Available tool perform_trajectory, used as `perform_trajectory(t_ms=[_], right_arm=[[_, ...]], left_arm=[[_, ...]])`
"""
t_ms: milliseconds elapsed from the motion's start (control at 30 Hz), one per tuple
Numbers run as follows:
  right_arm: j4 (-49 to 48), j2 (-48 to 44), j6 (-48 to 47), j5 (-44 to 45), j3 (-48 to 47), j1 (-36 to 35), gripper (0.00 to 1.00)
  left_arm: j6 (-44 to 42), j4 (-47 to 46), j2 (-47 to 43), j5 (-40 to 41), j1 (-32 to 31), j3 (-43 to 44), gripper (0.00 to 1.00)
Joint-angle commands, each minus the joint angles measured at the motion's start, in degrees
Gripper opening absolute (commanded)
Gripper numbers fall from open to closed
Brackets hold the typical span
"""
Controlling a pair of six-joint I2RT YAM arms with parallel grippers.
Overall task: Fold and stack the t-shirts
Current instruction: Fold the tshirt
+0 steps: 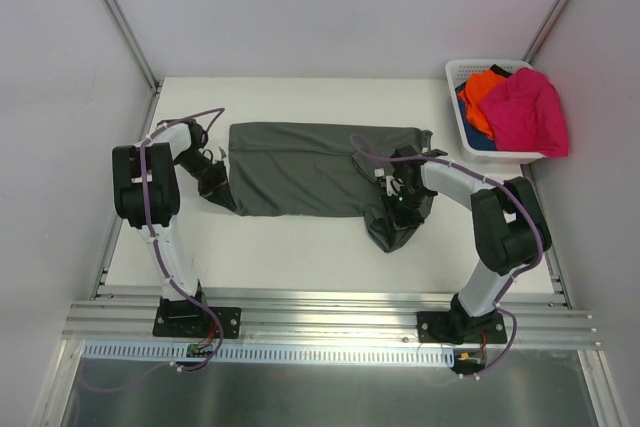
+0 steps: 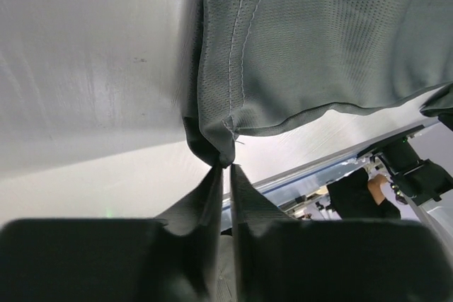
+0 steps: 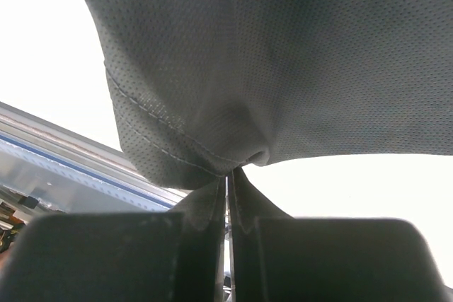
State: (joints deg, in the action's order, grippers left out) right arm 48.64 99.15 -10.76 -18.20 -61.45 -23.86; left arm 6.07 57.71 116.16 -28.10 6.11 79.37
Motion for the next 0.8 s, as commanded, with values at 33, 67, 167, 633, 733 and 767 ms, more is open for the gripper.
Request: perform_trajectory(t_ms=[33, 67, 167, 633, 733, 767], right_arm=[[0.49, -1.95, -0.49, 0.88, 0.10, -0.23, 0.01], [0.58, -2.21, -0.57, 0.97, 0.02, -0.14, 0.01], [0.58, -2.65, -0.84, 1.41, -0.42, -0.05, 0.00], [0.66, -5.20, -2.07, 3.43, -2.62, 1.18, 0.01], [0.31, -6.60, -2.33, 4.66, -2.62, 1.53, 0.01], [0.31, -6.87, -2.42, 4.92, -2.71, 1.79, 0.01]], left_arm=[[0.26, 1.35, -0.40, -0.29, 0.48, 0.43, 0.03], [0.35, 1.26, -0.84, -0.29, 0.40, 0.26, 0.00], [0.62, 1.26, -1.63, -0.38, 0.39, -0.18, 0.00], [0.09, 1.26, -4.89, -2.66, 0.48, 0.61, 0.00], [-0.09, 1.35, -5.50, -2.58, 0.39, 1.13, 0.00], [0.00, 1.26, -5.77, -2.58, 0.48, 1.05, 0.00]])
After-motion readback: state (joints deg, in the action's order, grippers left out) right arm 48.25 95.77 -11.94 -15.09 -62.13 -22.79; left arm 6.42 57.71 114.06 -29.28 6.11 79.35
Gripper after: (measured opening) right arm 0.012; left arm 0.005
